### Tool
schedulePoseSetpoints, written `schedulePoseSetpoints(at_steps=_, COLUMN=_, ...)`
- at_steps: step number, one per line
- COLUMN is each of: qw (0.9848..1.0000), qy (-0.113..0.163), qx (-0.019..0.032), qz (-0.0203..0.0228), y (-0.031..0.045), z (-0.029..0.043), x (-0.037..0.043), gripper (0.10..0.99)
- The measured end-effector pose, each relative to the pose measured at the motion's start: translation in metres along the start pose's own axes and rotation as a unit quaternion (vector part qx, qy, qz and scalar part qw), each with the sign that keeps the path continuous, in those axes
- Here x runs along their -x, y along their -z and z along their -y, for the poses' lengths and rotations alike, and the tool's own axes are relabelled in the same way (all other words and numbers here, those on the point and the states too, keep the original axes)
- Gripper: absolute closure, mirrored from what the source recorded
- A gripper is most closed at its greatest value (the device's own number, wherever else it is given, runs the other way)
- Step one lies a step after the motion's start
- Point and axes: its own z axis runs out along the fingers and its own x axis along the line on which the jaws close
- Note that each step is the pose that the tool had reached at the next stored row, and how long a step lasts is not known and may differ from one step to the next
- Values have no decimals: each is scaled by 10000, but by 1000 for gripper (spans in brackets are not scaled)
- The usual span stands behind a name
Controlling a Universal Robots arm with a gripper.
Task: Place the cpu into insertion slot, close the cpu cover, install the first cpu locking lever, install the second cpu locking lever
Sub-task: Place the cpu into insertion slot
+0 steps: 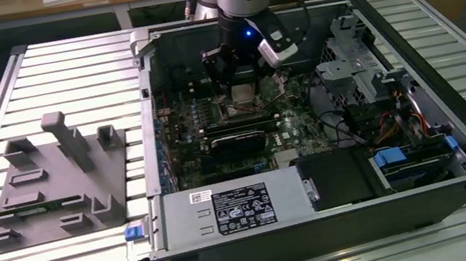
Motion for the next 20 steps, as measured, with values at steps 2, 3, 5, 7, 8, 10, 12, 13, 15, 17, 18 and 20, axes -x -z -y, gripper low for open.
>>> schedulePoseSetpoints(at_steps=2, qw=10000, qy=0, qx=-1, qz=-3, y=-34, z=-12, x=1, gripper=549)
schedulePoseSetpoints(at_steps=3, qw=10000, qy=0, qx=-1, qz=-3, y=-47, z=-18, x=1, gripper=549)
schedulePoseSetpoints(at_steps=5, qw=10000, qy=0, qx=0, qz=-3, y=-66, z=-29, x=2, gripper=549)
schedulePoseSetpoints(at_steps=7, qw=10000, qy=0, qx=-1, qz=-3, y=-67, z=-29, x=2, gripper=549)
schedulePoseSetpoints(at_steps=8, qw=10000, qy=0, qx=-1, qz=-3, y=-67, z=-29, x=2, gripper=549)
schedulePoseSetpoints(at_steps=10, qw=10000, qy=-10, qx=0, qz=-3, y=-68, z=-29, x=2, gripper=549)
schedulePoseSetpoints(at_steps=12, qw=9999, qy=-116, qx=3, qz=-5, y=-71, z=-29, x=2, gripper=549)
schedulePoseSetpoints(at_steps=13, qw=9998, qy=-195, qx=5, qz=-6, y=-72, z=-29, x=2, gripper=549)
schedulePoseSetpoints(at_steps=15, qw=9993, qy=-365, qx=10, qz=-9, y=-75, z=-29, x=2, gripper=549)
schedulePoseSetpoints(at_steps=17, qw=9986, qy=-536, qx=15, qz=-12, y=-77, z=-30, x=2, gripper=549)
schedulePoseSetpoints(at_steps=18, qw=9980, qy=-630, qx=17, qz=-13, y=-79, z=-30, x=2, gripper=549)
schedulePoseSetpoints(at_steps=20, qw=9968, qy=-803, qx=22, qz=-16, y=-81, z=-30, x=2, gripper=549)
